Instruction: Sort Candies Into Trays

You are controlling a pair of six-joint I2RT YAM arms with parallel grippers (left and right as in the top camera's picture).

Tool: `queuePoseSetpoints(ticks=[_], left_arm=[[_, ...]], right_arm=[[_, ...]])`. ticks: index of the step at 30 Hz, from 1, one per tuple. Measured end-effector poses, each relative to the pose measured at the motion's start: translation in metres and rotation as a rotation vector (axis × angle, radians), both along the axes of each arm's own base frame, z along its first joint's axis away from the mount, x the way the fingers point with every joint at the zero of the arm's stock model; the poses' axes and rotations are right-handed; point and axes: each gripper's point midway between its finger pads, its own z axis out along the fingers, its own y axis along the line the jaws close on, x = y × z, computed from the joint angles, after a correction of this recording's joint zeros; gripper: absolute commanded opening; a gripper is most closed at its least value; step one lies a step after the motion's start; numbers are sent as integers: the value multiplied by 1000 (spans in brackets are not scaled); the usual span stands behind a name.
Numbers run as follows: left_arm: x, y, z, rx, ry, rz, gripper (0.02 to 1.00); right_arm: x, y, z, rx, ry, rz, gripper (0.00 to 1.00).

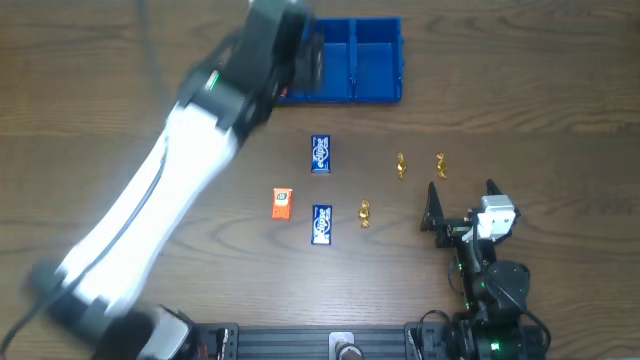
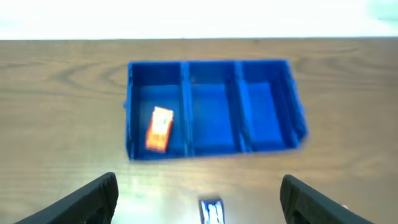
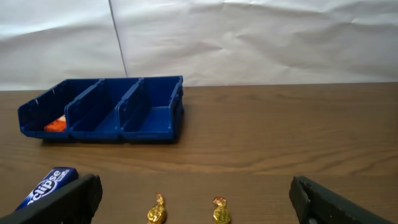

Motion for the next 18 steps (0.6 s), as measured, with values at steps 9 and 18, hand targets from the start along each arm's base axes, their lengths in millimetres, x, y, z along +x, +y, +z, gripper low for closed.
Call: queuePoseSetpoints(ticks=[9,18], left_arm=[[-116,16,-114,3,173,-17,866],[-172,37,-223,42,367,20,849]], right_arm=[[0,0,0,0,0,0,998],[0,0,0,0,0,0,998]])
